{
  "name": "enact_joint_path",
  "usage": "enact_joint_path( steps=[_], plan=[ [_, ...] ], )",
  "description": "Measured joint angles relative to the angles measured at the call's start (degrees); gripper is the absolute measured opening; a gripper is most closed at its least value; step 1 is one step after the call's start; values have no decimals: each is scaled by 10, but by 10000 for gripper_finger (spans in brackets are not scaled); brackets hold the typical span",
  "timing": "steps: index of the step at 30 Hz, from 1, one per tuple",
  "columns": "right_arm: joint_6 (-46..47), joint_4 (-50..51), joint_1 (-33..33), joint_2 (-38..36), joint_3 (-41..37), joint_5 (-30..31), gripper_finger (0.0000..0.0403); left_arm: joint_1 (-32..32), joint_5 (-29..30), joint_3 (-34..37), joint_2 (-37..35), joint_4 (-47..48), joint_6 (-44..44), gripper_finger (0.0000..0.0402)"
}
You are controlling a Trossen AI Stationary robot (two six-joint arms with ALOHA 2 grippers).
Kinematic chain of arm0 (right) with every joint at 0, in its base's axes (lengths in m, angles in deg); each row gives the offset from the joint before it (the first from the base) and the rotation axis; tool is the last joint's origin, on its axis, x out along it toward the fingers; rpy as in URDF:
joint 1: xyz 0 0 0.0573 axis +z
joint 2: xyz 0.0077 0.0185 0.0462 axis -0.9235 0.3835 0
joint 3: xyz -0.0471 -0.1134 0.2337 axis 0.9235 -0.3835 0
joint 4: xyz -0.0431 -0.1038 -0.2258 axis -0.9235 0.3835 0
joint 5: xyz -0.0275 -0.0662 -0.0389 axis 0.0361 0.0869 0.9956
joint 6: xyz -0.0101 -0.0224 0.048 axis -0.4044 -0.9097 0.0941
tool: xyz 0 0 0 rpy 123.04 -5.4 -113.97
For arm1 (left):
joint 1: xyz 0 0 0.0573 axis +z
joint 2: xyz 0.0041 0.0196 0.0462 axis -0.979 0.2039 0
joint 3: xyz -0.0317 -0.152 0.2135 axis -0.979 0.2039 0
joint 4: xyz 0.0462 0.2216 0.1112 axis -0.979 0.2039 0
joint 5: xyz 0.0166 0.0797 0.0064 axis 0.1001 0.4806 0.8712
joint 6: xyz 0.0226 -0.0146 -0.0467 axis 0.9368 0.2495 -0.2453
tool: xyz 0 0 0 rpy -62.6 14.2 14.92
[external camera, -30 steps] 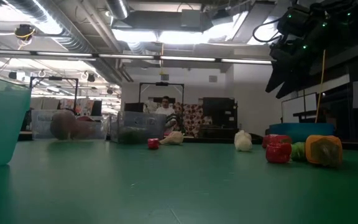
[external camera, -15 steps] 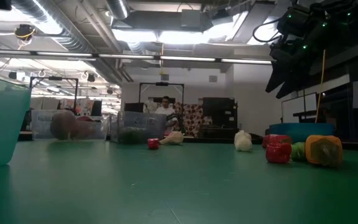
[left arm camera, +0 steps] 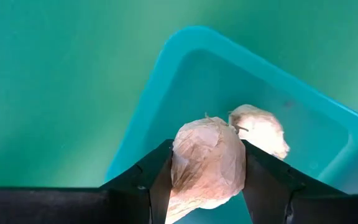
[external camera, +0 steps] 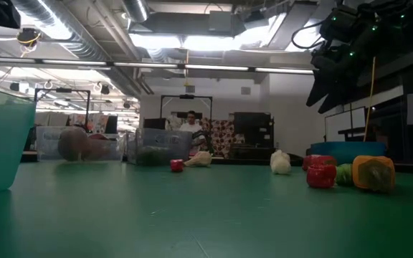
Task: Sort produce into baskets
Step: Put the garlic into the green bin
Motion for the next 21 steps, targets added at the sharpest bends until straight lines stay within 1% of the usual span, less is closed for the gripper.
enact_joint_path(
  steps=[3, 11, 14, 21],
  plan=[
    [-1, 0, 0, 0, 0, 0, 351, 0, -3, 0, 0, -2, 17, 157],
    [-15, 0, 0, 0, 0, 0, 351, 0, -56, 0, 0, -3, 21, 157],
    [-17, 0, 0, 0, 0, 0, 351, 1, -57, 0, 0, -1, 55, 157],
    [-20, 0, 0, 0, 0, 0, 351, 20, -56, 0, 0, 0, 66, 157]
  ],
)
